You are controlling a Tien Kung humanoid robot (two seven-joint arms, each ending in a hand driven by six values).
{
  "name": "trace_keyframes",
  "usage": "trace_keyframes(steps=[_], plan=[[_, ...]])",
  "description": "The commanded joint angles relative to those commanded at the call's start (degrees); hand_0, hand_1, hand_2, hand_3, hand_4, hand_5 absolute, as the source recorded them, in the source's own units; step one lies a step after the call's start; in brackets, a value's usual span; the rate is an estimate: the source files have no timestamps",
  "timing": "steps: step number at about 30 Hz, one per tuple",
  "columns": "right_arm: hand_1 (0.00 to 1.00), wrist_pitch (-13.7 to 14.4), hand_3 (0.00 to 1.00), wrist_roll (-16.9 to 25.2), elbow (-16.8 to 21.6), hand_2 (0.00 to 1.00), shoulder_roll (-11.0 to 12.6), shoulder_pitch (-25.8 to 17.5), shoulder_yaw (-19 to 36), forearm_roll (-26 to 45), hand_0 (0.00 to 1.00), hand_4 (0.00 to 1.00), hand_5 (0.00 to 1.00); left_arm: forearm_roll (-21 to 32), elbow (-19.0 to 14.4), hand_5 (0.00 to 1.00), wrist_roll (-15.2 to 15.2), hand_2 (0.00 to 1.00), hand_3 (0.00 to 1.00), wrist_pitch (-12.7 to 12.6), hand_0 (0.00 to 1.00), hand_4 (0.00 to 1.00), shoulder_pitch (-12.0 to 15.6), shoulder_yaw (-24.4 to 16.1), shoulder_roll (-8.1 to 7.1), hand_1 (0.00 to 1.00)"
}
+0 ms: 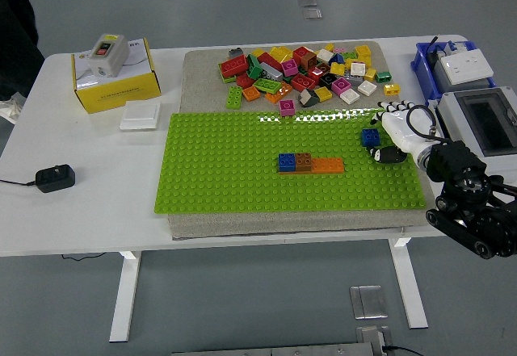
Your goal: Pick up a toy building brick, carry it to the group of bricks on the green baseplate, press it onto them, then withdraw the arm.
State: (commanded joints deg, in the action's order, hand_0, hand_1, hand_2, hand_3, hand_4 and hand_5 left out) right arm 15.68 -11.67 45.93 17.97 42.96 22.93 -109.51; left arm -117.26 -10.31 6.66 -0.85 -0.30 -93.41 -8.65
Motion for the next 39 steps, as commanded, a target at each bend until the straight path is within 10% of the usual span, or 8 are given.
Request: trace_keyframes(steps=[39], plan=[[0.998, 1.74, 0.593, 0.25, -0.32, 0.998, -0.54, -0.13, -1.11, 2.08, 0.998, 0.585, 0.383, 0.00, 0.00, 0.705, -0.15, 0.588, 0.713, 0.04, 0.636, 0.403, 0.03, 0.49, 0.09, 0.608]])
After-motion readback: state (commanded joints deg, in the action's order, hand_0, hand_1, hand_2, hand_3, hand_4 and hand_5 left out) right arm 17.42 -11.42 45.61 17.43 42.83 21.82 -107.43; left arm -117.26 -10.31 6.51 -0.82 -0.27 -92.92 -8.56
